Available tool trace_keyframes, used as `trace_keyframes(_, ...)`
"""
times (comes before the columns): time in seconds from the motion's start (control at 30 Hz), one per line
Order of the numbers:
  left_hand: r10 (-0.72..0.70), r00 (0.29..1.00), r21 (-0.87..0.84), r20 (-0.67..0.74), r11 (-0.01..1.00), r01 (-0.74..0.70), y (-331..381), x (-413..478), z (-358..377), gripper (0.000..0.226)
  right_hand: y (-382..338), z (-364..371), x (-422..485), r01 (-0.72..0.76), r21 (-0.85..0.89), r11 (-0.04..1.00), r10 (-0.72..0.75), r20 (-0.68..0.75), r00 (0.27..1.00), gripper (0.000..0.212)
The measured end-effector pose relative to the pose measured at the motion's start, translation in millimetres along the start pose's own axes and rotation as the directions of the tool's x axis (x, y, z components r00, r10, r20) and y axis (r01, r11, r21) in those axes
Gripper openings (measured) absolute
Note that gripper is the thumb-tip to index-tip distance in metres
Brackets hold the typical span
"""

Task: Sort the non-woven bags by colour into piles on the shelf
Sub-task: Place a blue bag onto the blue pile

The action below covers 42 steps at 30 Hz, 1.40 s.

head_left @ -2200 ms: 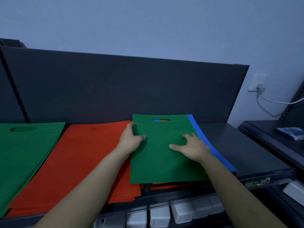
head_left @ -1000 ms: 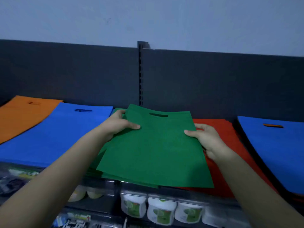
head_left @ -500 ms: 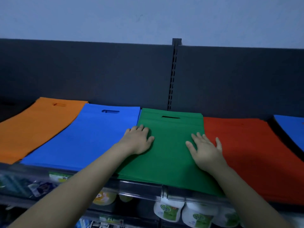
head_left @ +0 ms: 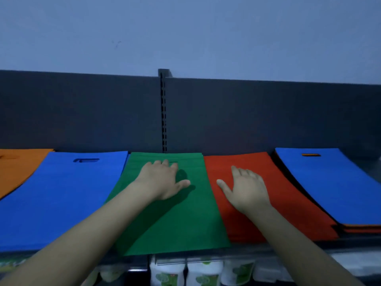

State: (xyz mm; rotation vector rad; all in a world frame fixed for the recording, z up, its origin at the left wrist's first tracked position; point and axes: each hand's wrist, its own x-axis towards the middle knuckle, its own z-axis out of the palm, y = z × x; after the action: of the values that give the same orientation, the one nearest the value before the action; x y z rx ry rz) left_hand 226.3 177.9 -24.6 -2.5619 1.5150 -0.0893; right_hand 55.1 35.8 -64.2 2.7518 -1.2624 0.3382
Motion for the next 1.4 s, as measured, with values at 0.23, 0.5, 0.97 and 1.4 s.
trace_keyframes(0.23, 0.084, 0.987, -0.089, -0.139, 0.991, -0.097, 137, 26, -37, 0.09, 155, -27, 3, -0.203, -0.059, 0.977, 0.207, 0.064, 0.976, 0.068)
trace_keyframes(0.5, 0.103, 0.988, -0.348, -0.115, 0.927, -0.137, 302, 80, -42, 0.089, 316, -17, 3, -0.353, -0.009, 0.936, 0.349, 0.168, 0.922, 0.075)
trace_keyframes(0.97, -0.145, 0.987, -0.674, -0.072, 0.736, 0.059, 366, 122, -35, 0.081, 367, 14, 0, -0.322, 0.146, 0.935, 0.276, 0.265, 0.924, 0.105)
trace_keyframes(1.4, -0.332, 0.943, -0.968, 0.0, 0.237, 0.084, 339, 135, -22, 0.086, 364, -7, -10, -0.242, 0.543, 0.804, 0.087, 0.295, 0.952, 0.091)
